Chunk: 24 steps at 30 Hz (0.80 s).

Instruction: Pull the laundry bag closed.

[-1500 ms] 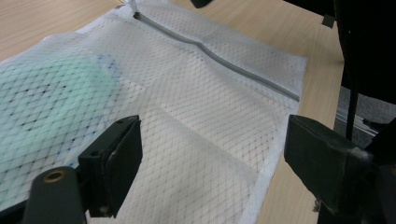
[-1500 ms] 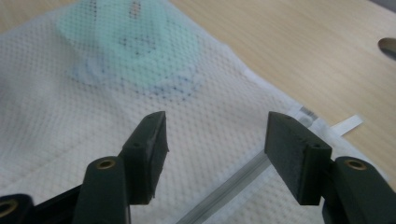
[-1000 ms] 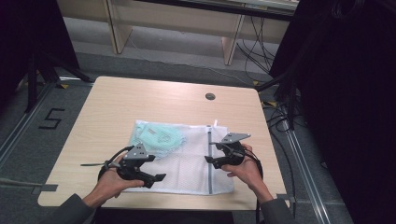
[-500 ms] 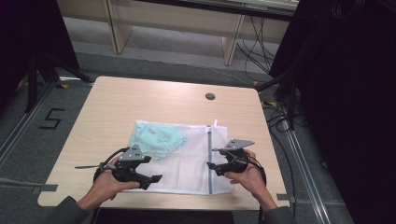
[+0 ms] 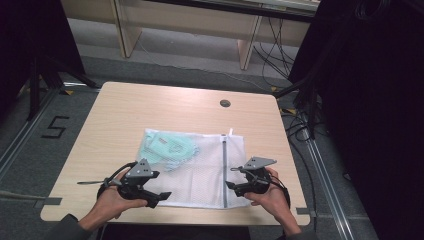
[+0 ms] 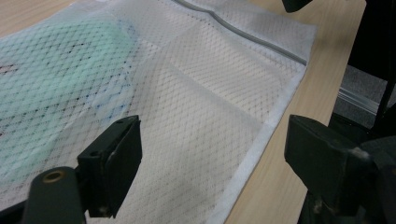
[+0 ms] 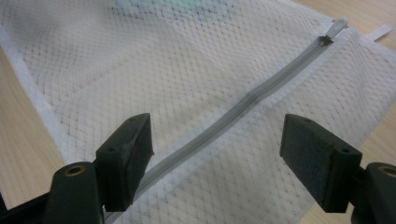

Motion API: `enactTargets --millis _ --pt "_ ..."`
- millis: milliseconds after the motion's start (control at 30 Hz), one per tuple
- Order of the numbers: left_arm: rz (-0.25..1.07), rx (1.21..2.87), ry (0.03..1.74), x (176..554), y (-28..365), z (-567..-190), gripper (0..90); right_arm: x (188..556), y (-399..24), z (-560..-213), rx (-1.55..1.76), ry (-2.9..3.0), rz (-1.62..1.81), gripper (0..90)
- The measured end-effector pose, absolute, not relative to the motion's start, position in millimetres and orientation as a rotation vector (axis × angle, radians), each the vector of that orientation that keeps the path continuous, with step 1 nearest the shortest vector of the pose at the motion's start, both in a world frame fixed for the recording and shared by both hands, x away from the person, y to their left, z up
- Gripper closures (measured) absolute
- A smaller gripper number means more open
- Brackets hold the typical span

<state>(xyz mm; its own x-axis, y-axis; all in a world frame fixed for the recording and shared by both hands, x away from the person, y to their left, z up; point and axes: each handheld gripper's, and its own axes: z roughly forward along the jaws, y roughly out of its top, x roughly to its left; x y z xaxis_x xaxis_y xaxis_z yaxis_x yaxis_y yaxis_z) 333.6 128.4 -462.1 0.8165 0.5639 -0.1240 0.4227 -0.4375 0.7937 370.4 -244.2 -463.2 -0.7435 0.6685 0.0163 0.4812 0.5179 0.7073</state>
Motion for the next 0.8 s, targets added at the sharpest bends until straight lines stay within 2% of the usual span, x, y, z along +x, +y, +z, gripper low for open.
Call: enactTargets --millis 567,800 --pt "0.203 2.135 0.735 318 130 -466 19.0 336 -248 -467 0.948 2.508 1.006 23.8" --pt "0.212 2.146 0.715 318 132 -465 19.0 333 -250 -468 0.947 2.526 0.97 23.3"
